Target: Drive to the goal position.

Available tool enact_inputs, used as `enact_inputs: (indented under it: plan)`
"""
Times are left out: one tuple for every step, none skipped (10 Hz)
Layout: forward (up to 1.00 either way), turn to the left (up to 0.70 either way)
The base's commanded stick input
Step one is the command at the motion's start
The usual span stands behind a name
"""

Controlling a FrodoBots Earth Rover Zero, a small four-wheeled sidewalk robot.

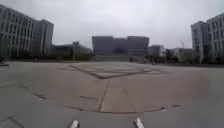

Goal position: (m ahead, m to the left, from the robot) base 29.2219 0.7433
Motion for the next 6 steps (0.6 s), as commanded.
enact_inputs:
  plan:
    - [1.00, 0.00]
    - [1.00, 0.00]
    - [1.00, 0.00]
    - [1.00, 0.00]
    - [1.00, 0.00]
    - [1.00, 0.00]
